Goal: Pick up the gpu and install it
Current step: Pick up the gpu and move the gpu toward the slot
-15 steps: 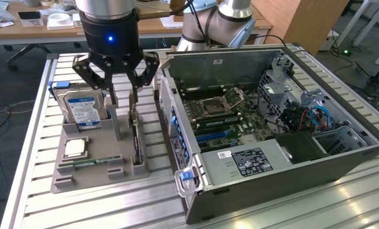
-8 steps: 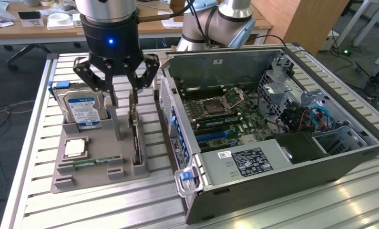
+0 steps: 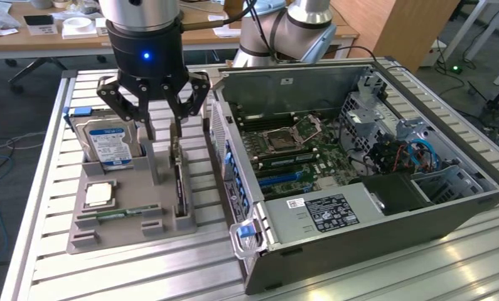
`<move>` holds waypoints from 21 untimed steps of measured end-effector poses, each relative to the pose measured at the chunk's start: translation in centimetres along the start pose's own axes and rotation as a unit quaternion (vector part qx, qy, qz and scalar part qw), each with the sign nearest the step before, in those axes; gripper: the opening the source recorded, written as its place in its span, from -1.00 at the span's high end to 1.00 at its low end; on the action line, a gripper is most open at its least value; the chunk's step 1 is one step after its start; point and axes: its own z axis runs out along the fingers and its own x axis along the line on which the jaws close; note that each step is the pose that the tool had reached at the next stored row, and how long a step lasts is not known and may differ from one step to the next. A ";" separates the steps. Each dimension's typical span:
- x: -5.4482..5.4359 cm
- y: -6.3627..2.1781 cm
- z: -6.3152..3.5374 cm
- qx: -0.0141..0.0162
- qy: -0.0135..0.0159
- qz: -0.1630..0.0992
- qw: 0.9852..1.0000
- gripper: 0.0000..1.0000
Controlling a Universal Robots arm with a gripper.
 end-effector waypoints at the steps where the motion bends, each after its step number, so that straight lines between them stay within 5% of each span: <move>1: 0.0 -0.01 0.04 0.000 0.000 0.000 1.000 0.05; 21: 0.0 -0.05 0.99 0.000 0.000 0.000 1.000 0.05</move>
